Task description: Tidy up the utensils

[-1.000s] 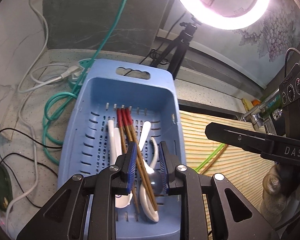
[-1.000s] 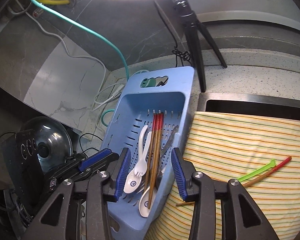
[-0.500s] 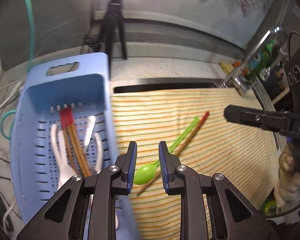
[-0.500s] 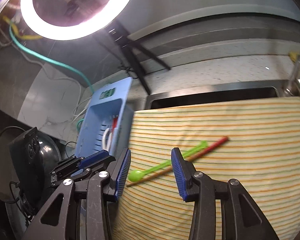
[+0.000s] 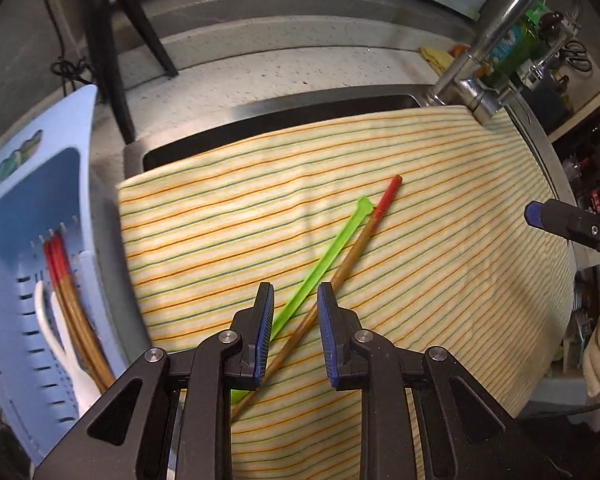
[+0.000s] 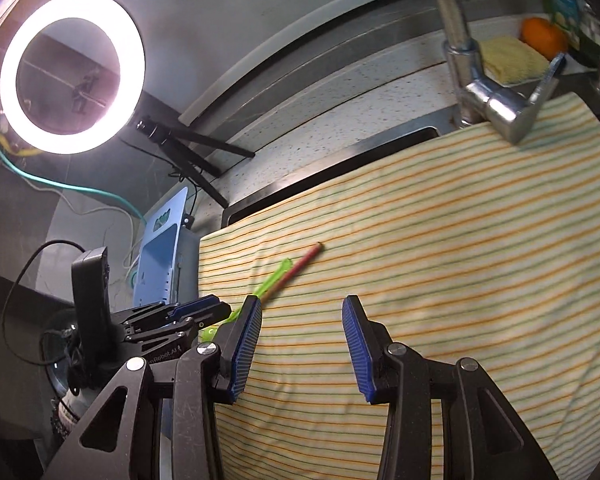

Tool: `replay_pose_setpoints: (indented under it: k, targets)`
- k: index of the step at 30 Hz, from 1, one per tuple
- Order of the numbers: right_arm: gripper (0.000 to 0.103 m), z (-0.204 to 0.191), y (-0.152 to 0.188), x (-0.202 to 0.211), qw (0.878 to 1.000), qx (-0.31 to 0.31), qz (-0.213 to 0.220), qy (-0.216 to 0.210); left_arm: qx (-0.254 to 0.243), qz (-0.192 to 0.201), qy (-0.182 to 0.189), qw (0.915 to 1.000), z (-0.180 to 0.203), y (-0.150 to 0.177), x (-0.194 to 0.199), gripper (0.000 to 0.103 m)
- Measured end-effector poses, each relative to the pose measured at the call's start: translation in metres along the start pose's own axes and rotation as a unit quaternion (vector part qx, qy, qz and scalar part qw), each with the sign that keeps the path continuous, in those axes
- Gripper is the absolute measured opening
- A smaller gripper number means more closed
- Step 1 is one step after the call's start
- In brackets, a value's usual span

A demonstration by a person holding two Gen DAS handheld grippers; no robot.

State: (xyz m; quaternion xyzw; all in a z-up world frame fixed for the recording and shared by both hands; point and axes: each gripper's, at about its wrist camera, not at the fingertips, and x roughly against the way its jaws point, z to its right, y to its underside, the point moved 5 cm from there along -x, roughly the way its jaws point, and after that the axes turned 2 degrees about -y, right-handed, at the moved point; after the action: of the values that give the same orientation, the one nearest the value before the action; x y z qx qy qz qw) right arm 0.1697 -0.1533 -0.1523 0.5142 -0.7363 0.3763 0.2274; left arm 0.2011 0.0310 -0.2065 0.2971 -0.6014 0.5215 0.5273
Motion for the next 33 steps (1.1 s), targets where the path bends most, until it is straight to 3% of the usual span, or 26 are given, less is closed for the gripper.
replay_pose_setpoints:
  k: [12,16,25,28,33]
  targets:
    - [0.038,0.031,0.009,0.022,1.000,-0.028,0.006,0.001,-0.017,-0.036,0.002,0.9992,0.010,-0.002,-0.018,0.020]
    - [0.038,0.031,0.012,0.021,1.000,-0.031,0.002,-0.005,-0.045,-0.047,-0.018,0.9977,0.021,0.013,-0.020,0.020]
    - [0.038,0.023,0.020,0.013,1.000,-0.011,-0.017,-0.018,0.019,-0.045,0.023,0.9985,0.043,0.042,-0.011,0.017]
    - [0.038,0.023,0.022,0.008,1.000,-0.004,-0.026,-0.018,0.066,-0.034,0.064,0.9952,0.063,0.052,-0.011,0.016]
    - [0.038,0.031,0.025,0.006,0.999,-0.003,-0.037,-0.018,0.099,-0.008,0.083,0.9916,0.099,0.057,-0.016,0.017]
